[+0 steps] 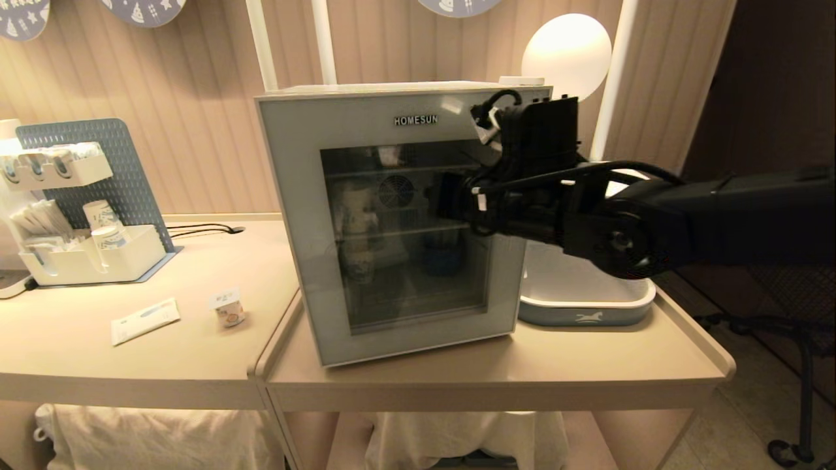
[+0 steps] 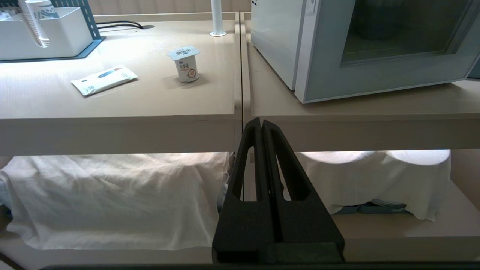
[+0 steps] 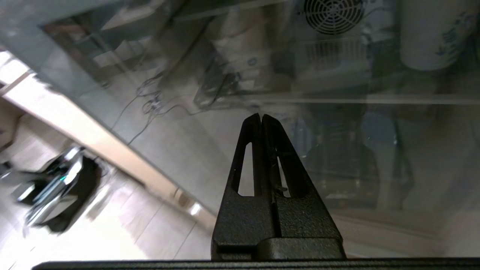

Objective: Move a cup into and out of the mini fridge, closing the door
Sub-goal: Close the freezer door

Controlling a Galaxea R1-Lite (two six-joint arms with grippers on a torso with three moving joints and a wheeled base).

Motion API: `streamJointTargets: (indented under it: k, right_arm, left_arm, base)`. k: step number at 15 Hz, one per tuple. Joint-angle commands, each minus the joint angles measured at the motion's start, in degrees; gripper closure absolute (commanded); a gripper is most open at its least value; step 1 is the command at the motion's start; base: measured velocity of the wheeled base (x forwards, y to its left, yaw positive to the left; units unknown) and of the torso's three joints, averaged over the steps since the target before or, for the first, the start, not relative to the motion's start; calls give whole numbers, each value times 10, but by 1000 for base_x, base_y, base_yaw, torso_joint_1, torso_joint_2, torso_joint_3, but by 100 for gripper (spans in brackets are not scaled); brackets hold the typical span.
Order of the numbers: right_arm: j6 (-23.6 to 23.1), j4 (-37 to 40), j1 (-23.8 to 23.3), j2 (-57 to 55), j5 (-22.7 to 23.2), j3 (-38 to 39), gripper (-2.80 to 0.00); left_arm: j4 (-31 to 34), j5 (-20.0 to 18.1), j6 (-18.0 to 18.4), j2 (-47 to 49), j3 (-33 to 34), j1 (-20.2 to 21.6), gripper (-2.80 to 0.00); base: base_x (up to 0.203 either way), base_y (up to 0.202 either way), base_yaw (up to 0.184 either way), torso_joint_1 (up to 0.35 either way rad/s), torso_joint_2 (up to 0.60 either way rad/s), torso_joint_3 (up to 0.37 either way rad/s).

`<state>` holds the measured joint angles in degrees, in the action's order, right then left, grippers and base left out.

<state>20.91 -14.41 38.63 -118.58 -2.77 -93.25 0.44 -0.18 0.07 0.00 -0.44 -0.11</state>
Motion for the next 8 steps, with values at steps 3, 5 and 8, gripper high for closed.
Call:
streamJointTargets:
  k: [3,5,8]
  right_arm:
    - [-2,7,22,-27,-27,-9,0]
    - [-13,20,22,5,-56,15,0]
    - [-62,23,21,96,-159,87,0]
  left_arm:
    - [0,0,0,0,0,0,0]
    - [0,0,0,0,0,0,0]
    - [0,0,0,0,0,0,0]
  base:
    - [0,0,0,0,0,0]
    - [0,0,0,0,0,0]
    - [0,0,0,0,0,0]
